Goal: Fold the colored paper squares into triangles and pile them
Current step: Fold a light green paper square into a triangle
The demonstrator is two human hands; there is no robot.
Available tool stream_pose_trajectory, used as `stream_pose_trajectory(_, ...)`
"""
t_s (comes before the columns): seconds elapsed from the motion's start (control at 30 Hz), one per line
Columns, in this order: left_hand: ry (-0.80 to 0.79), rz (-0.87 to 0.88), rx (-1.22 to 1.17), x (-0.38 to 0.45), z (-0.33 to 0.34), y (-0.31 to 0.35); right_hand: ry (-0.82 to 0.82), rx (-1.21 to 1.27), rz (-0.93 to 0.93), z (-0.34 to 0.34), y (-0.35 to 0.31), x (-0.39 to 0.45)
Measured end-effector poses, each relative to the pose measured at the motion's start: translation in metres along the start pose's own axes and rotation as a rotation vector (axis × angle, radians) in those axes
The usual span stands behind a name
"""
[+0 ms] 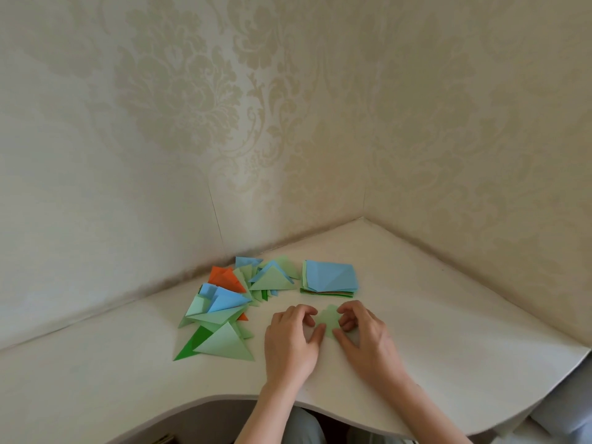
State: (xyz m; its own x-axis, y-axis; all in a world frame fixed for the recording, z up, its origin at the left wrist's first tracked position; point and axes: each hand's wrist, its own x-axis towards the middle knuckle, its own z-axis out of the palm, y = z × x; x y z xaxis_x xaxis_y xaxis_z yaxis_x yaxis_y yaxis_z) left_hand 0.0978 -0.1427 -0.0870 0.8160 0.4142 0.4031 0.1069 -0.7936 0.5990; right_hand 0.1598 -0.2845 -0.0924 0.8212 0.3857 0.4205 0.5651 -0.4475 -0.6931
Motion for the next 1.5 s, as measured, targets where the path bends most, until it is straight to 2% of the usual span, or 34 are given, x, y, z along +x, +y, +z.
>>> stream_pose_trajectory(0.3,0.004,-0.03,0.011,0.001,-0.002,0.003,-0.058,0.03,-0.03,-0.004,0.001,0.0)
stream_pose_trajectory(0.4,-0.002,-0.02,0.044,0.0,-0.003,0.004,-0.021,0.011,-0.044,-0.006,0.005,-0.002)
stream_pose_trajectory(0.5,0.038,0.062,-0.067,-0.003,-0.004,0.005,0.001,-0.045,-0.056,-0.004,0.005,-0.003)
stream_pose_trajectory(0.57,0.009,0.152,-0.092,-0.009,-0.005,0.009,-0.001,-0.055,-0.044,-0.003,0.004,-0.003)
stream_pose_trajectory(0.73,-0.062,0.227,-0.001,-0.018,0.0,0.012,0.002,-0.134,0.011,-0.001,-0.001,-0.003)
stream_pose_trajectory(0.83,-0.102,0.292,0.036,-0.013,-0.006,0.01,-0.101,-0.133,0.123,-0.008,-0.004,0.003)
stream_pose_trajectory(0.9,-0.142,0.322,0.068,-0.008,-0.011,0.007,-0.165,-0.194,0.13,-0.014,0.0,0.006)
stream_pose_trajectory(1.03,-0.205,0.384,0.197,-0.002,-0.015,-0.002,-0.156,-0.172,0.068,-0.019,-0.001,0.002)
stream_pose_trajectory(1.2,-0.167,0.399,0.116,0.001,-0.014,-0.008,-0.159,-0.148,0.029,-0.02,0.001,0.002)
stream_pose_trajectory(1.37,-0.142,0.348,0.099,0.003,-0.016,-0.014,-0.187,-0.226,-0.005,-0.021,0.001,0.011)
stream_pose_trajectory(1.5,-0.034,0.161,0.052,0.0,-0.013,-0.019,-0.088,-0.181,0.049,-0.014,0.0,0.01)
